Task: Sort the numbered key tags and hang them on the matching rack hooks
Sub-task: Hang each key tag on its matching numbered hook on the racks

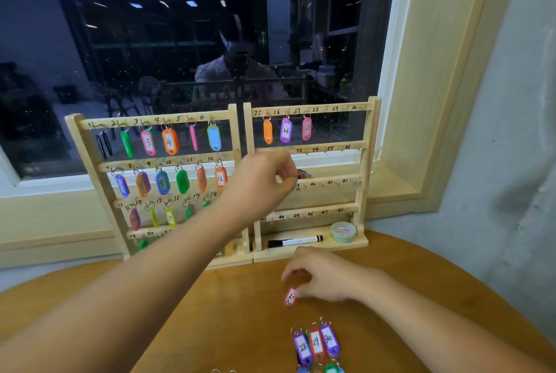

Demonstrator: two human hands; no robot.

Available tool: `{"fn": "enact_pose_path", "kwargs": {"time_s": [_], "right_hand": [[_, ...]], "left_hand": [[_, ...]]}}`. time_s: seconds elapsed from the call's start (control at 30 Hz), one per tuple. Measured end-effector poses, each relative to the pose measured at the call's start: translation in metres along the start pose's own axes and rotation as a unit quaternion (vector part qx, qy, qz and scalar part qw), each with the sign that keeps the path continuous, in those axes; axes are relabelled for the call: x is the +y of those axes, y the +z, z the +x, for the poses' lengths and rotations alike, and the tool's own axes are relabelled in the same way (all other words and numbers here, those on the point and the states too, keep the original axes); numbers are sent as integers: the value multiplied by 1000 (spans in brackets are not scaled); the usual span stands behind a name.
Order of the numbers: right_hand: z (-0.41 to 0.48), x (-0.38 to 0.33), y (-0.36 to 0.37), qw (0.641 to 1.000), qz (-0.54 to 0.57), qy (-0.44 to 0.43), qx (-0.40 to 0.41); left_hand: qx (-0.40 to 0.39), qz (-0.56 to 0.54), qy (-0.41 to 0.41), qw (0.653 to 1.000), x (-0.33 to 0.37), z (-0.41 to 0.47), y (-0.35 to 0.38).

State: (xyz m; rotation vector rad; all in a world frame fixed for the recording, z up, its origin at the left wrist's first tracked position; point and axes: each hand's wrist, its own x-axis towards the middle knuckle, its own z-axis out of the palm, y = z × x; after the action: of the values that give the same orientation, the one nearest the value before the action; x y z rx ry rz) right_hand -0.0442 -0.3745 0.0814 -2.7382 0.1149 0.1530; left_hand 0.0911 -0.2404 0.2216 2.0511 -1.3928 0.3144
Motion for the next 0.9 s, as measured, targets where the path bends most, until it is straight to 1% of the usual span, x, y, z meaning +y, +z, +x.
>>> {"fn": "enact_pose_path", "kwargs": {"time_s": [0.1, 0.23, 0.33, 0.47, 0.53, 0.67, 0.8, 0.9], "right_hand": [[4, 0, 9, 1000, -13, -1, -2], [12, 4, 20, 1000, -30, -5, 0], [15, 7, 28, 999, -29, 13, 5], [17, 12, 37, 999, -46, 16, 7], [16, 13, 38, 999, -35, 18, 10], [17, 16, 40, 999, -22, 22, 9], [16, 19, 39, 999, -15, 35, 9], [14, 20, 36, 999, 21, 47, 11]], "left_hand": [[-51, -10, -40, 998, -14, -30, 23], [-119, -8, -72, 990, -35, -69, 55], [-171, 4, -108, 979, -48, -92, 76], [-233, 8, -128, 964, -59, -117, 105], [-245, 5, -143, 959, -61, -124, 115], [-239, -4, -169, 956, -61, -134, 132], [-232, 7, -143, 962, -60, -132, 135], [-240, 7, -130, 962, -63, -125, 130]]}}
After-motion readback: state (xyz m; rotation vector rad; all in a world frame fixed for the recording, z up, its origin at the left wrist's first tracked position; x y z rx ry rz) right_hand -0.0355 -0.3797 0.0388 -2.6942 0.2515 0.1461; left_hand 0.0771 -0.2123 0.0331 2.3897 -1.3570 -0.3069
